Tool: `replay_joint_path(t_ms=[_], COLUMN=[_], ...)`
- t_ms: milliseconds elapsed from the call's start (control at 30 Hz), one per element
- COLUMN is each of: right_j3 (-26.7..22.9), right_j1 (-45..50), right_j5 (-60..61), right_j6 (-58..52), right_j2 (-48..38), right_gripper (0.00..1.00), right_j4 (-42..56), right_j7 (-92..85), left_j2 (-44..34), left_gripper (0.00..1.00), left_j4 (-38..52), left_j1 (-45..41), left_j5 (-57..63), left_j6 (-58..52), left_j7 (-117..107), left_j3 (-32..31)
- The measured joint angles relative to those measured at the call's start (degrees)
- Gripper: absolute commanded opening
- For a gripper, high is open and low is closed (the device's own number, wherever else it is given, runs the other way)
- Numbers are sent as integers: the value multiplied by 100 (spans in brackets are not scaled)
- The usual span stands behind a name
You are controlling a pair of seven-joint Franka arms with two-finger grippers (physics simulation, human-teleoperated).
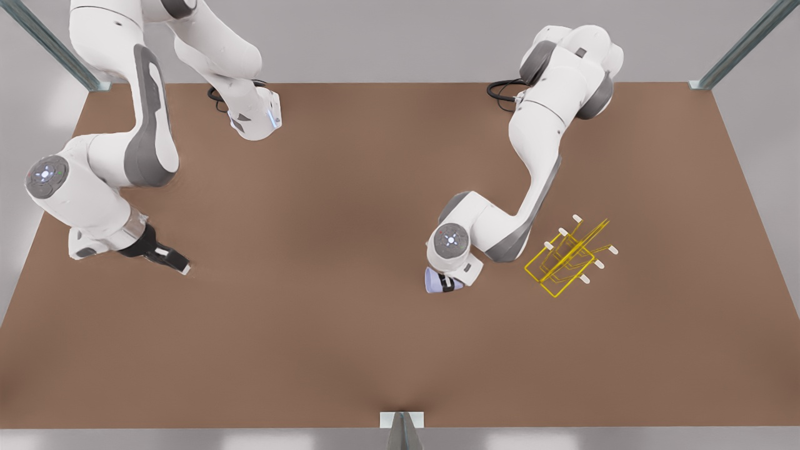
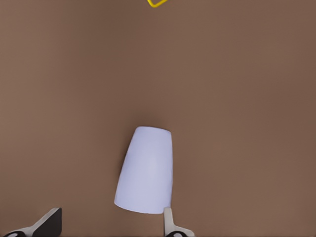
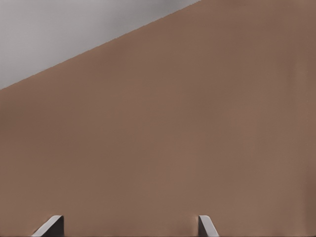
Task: Place the cup on the cup holder
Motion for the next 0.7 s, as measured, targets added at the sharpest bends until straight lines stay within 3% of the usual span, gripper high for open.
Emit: replay_joint_path(t_ms=[67, 100, 200, 367, 467, 567, 700], right_j3=[-1144, -1243, -909, -838, -872, -864, -823], right_j1=[907, 950, 734, 1381, 1773, 1255, 1090], right_j5=[-137, -120, -86, -64, -84, -180, -375], right_j6=[-507, -714, -1211, -1813, -1988, -2074, -1905], right_j2=[-818, -1107, -1181, -1077, -218, 504, 445], right_gripper=[100, 100, 100, 100, 100, 100, 100], right_j4=[-290, -359, -234, -156, 781, 1807, 1620], right_j7=[-330, -475, -754, -1199, -1419, -1599, -1769], left_j2=[95, 111, 176, 252, 284, 369, 511], left_gripper=[100, 100, 100, 100, 100, 100, 100], left_j4=[4, -3, -54, -180, -253, -182, -94], left_j1=[34, 69, 120, 69, 63, 83, 142], left_j5=[9, 39, 170, 373, 414, 425, 428], left_j6=[120, 165, 267, 357, 417, 486, 566], left_j7=[-7, 7, 70, 335, 600, 842, 1129], left_j3=[40, 50, 63, 57, 56, 52, 64])
